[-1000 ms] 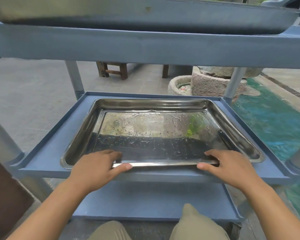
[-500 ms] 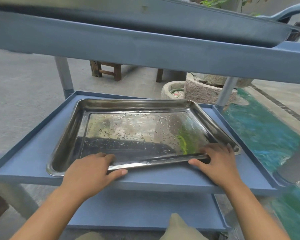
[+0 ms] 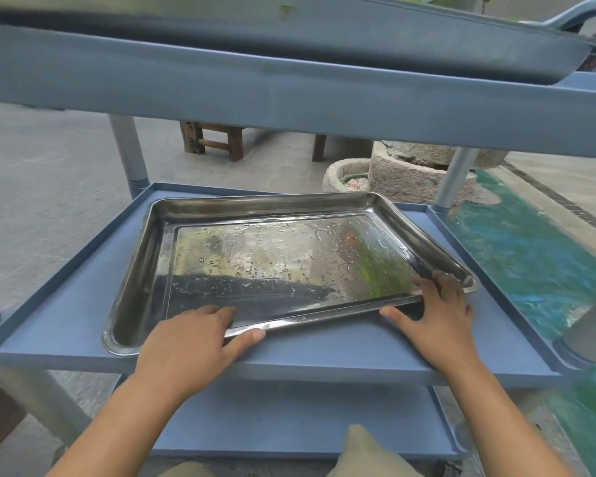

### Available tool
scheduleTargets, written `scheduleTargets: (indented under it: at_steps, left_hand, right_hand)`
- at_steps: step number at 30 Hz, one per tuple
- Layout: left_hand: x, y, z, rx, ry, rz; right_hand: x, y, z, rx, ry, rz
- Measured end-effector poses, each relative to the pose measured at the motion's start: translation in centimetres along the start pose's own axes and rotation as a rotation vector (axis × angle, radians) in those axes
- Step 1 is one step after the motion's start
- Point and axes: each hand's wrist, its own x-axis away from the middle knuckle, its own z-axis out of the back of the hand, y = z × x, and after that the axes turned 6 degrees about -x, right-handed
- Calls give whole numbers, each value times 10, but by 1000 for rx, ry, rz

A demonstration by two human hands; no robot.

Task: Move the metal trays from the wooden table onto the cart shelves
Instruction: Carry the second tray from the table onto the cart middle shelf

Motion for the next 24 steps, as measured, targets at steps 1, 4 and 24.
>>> scheduleTargets:
  at_steps: [1, 4, 24]
  left_hand:
    - [0, 1, 0, 3, 5, 3]
    - [-1, 5, -1, -8, 11, 11]
    - [-9, 9, 17, 38, -212, 121]
  right_hand:
    - [0, 0, -1, -2, 15, -8]
    - [-1, 0, -2, -35, 19, -31]
    - [0, -2, 3, -59, -133, -64]
